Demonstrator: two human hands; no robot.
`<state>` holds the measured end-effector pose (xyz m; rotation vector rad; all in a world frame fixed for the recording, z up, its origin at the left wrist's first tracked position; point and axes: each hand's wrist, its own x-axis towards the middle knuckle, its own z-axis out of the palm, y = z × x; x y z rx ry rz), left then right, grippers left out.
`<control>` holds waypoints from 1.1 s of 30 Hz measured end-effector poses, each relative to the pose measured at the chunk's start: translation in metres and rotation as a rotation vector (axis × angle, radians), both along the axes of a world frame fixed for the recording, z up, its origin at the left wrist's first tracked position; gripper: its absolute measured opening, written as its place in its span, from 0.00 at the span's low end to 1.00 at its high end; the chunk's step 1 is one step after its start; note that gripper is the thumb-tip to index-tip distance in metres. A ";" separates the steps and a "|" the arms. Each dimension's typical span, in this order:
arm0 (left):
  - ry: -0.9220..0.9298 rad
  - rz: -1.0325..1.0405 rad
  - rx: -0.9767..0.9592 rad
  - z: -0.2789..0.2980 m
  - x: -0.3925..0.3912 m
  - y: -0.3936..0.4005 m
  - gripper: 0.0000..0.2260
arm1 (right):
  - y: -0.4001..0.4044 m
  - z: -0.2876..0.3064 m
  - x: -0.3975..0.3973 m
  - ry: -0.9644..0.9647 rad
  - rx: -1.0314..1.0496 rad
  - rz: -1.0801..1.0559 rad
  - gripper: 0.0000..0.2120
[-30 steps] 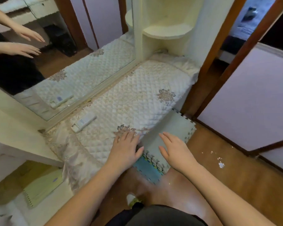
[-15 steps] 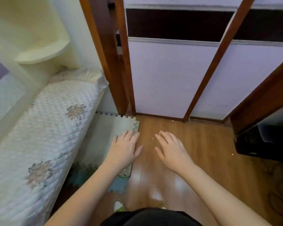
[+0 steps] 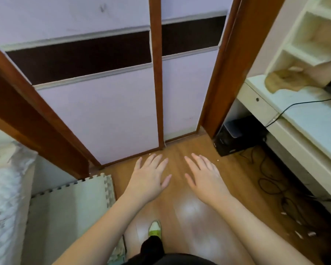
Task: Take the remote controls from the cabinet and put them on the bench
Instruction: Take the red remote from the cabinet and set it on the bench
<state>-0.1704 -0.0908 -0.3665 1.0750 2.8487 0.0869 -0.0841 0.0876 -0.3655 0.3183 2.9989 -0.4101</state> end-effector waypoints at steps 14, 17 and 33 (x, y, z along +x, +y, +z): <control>0.016 -0.372 0.015 0.052 -0.153 0.102 0.26 | 0.061 0.035 -0.090 0.019 0.170 -0.398 0.25; 0.030 -0.437 0.020 0.067 -0.172 0.140 0.26 | 0.087 0.045 -0.097 0.006 0.256 -0.428 0.26; 0.108 -0.593 0.167 0.149 -0.203 0.393 0.24 | 0.312 0.126 -0.132 0.183 0.304 -0.620 0.25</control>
